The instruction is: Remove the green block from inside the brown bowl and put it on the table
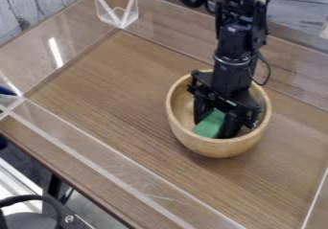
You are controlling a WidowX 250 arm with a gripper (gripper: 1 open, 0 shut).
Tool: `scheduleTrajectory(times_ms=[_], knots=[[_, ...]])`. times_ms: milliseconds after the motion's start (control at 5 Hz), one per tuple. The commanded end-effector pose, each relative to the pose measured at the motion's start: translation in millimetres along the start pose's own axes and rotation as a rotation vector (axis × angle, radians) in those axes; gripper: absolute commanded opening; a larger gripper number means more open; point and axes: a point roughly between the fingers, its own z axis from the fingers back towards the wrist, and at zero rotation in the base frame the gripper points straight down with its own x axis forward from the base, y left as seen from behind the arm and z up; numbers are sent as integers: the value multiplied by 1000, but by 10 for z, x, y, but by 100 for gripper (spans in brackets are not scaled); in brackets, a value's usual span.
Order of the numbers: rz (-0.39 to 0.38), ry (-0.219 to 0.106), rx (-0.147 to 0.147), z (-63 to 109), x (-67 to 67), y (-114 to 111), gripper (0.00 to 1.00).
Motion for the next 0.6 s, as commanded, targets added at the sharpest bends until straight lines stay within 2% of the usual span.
scheduleTrajectory(times_ms=[0,400], knots=[[-50,32,-9,-116,7,-126,0],[-74,46,-12,-126,19,-193,0]])
